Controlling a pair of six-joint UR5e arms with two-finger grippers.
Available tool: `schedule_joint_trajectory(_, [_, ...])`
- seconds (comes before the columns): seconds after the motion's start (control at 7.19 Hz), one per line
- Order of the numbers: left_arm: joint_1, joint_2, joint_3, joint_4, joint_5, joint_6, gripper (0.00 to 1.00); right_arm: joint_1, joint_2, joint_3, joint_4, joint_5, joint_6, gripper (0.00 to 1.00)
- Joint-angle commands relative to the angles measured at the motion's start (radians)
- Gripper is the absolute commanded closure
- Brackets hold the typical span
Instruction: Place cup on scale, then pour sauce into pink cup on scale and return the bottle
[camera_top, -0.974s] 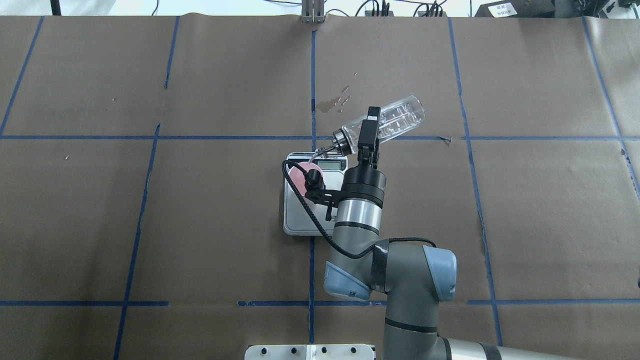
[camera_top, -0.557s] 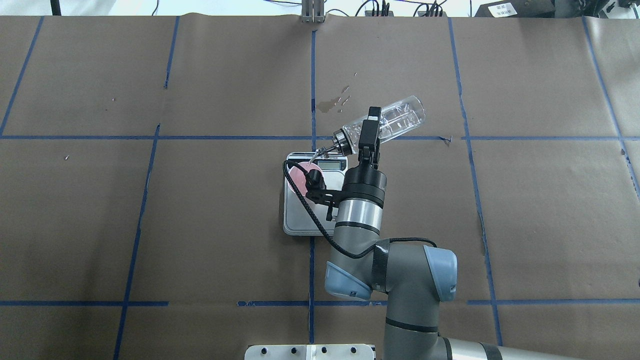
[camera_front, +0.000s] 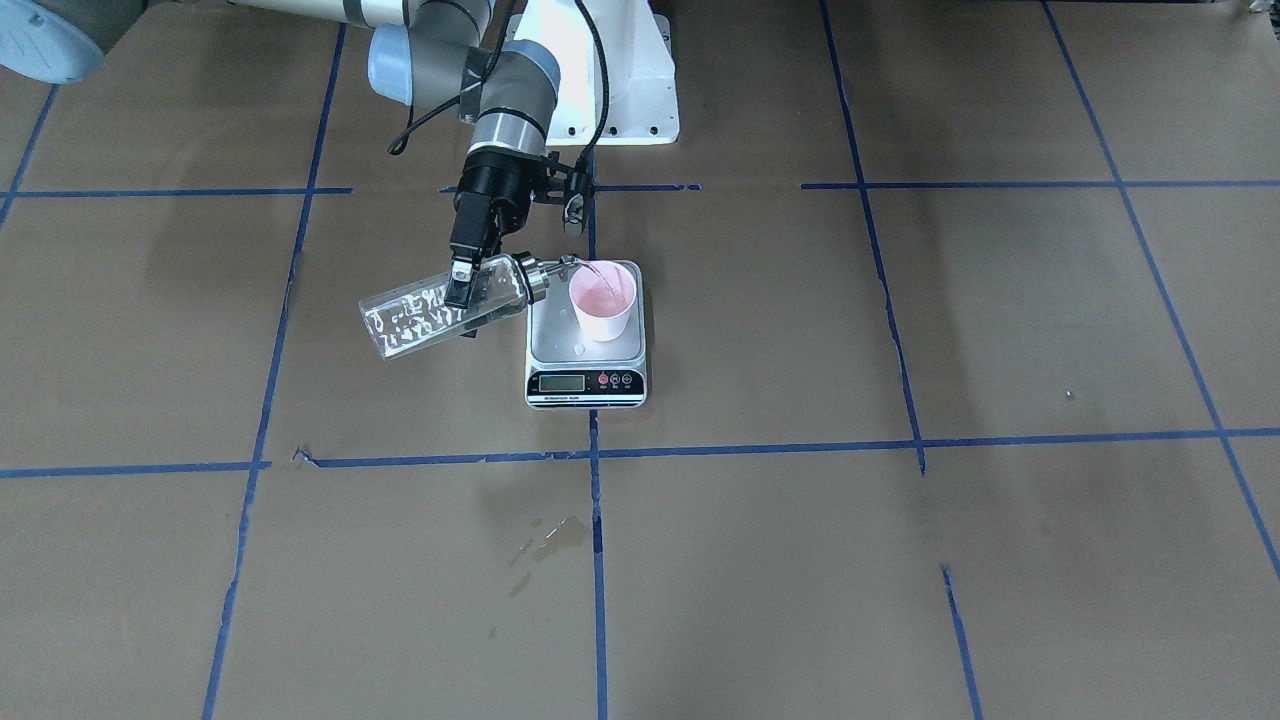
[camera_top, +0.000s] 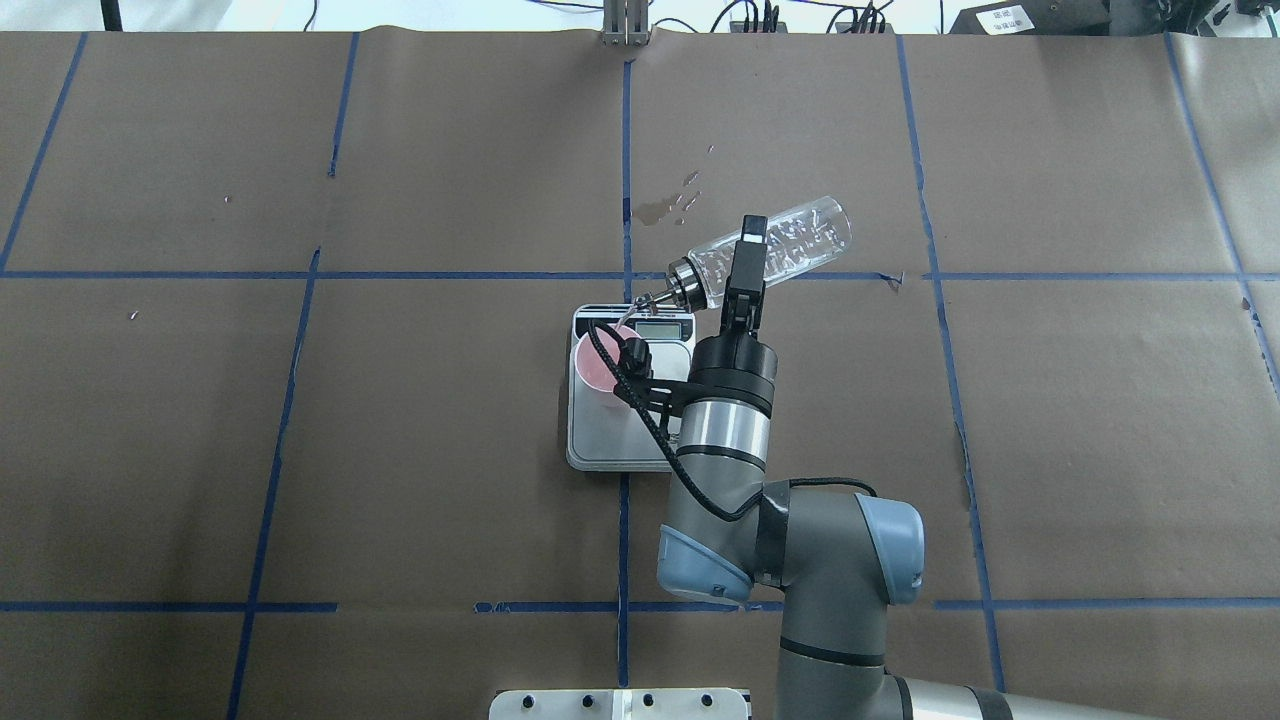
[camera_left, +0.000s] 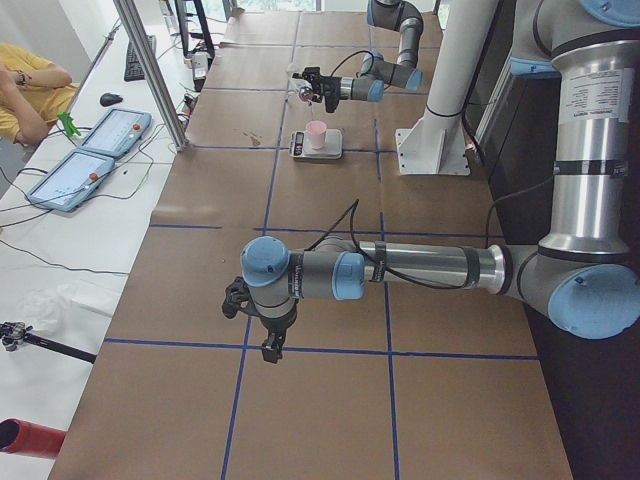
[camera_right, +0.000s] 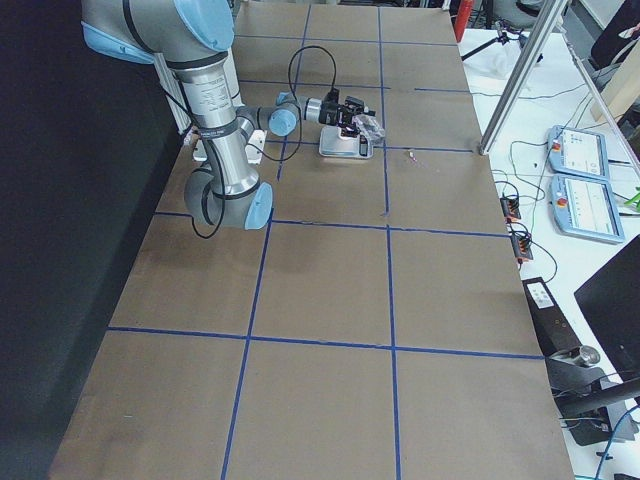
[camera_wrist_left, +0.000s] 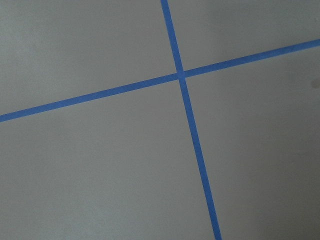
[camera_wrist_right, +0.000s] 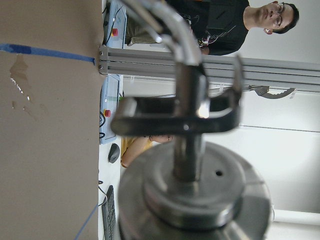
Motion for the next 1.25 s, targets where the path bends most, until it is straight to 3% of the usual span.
schedule_joint_trajectory(0.0, [0.0, 0.0, -0.003, 0.001, 0.0, 0.0, 0.0, -0.005, -0.035, -0.001, 0.226, 0.068, 0.003, 1.0])
schedule_joint_trajectory(0.28, [0.0, 0.0, -0.006, 0.001, 0.0, 0.0, 0.0, -0.002, -0.04, 0.002, 0.334, 0.178, 0.125, 1.0])
schedule_joint_trajectory(0.56, [0.0, 0.0, -0.009, 0.001, 0.0, 0.0, 0.0, -0.003, -0.038, 0.029, 0.336, 0.277, 0.437, 1.0])
schedule_joint_trajectory(0.83, [0.0, 0.0, -0.01, 0.001, 0.0, 0.0, 0.0, -0.003, -0.06, 0.107, 0.336, 0.443, 0.847, 1.0])
schedule_joint_trajectory(1.11, [0.0, 0.0, -0.013, 0.001, 0.0, 0.0, 0.0, 0.001, -0.079, 0.206, 0.336, 0.472, 0.971, 1.0])
